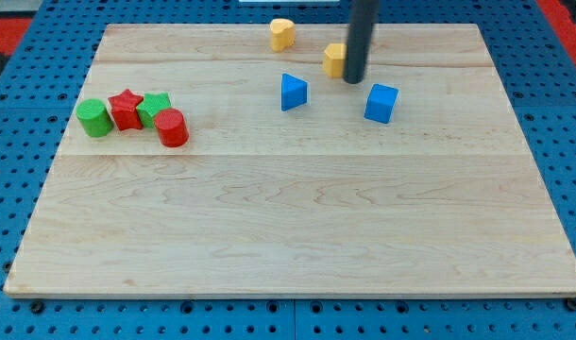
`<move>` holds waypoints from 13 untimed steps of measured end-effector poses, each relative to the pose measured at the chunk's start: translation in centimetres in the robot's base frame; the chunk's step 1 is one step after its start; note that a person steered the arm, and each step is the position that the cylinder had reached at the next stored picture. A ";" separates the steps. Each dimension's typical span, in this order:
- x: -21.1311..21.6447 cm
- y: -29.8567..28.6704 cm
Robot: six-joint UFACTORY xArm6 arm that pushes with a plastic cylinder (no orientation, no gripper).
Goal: Push the blue triangle into the blue cube
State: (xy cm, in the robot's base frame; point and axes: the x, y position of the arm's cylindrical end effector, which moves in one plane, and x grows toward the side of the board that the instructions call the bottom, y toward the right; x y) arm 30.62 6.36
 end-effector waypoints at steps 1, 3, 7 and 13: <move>0.2 -4.2; -0.3 -10.9; 3.9 -9.3; 5.1 -2.0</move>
State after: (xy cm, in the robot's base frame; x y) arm 35.70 4.34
